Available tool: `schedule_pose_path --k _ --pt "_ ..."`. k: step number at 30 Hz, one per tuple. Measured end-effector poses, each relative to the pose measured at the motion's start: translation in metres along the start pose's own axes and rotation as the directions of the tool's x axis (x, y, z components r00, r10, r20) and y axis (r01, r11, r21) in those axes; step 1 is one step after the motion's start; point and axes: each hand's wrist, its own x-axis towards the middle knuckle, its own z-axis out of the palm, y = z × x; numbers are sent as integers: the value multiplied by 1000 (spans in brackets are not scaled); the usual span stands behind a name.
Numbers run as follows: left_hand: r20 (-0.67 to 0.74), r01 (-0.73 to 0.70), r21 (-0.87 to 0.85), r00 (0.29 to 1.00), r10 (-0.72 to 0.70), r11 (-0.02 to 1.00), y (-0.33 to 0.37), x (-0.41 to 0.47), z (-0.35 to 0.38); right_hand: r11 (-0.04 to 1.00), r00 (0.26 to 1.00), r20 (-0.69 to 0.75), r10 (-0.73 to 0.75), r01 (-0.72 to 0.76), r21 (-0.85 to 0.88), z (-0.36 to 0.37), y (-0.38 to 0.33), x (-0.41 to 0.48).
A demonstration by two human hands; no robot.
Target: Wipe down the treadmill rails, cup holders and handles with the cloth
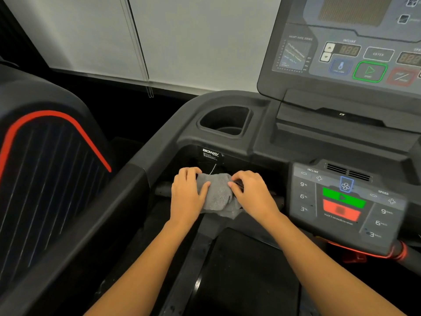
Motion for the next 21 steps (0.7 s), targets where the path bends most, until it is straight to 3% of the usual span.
schedule_pose_path --k 2,4,6,8,14,21 --pt "24 -144 51 989 143 988 1 -2 0 997 1000 -1 -12 12 -72 1 0 -1" --pt "160 -275 24 950 268 961 0 -2 2 996 999 22 -45 46 -78 -2 -1 -3" --pt "288 -380 4 886 363 925 -3 -4 4 993 989 105 -107 112 -37 -4 -1 -5" --pt "325 -428 2 855 404 904 -8 -6 4 981 964 197 -180 189 -29 -5 -1 -7" --pt "334 -440 -7 846 416 898 -6 -6 0 965 941 249 -229 253 -68 -1 3 -12" --pt "238 -405 -17 886 398 914 8 7 -9 989 976 159 -148 140 56 -27 -7 -14"
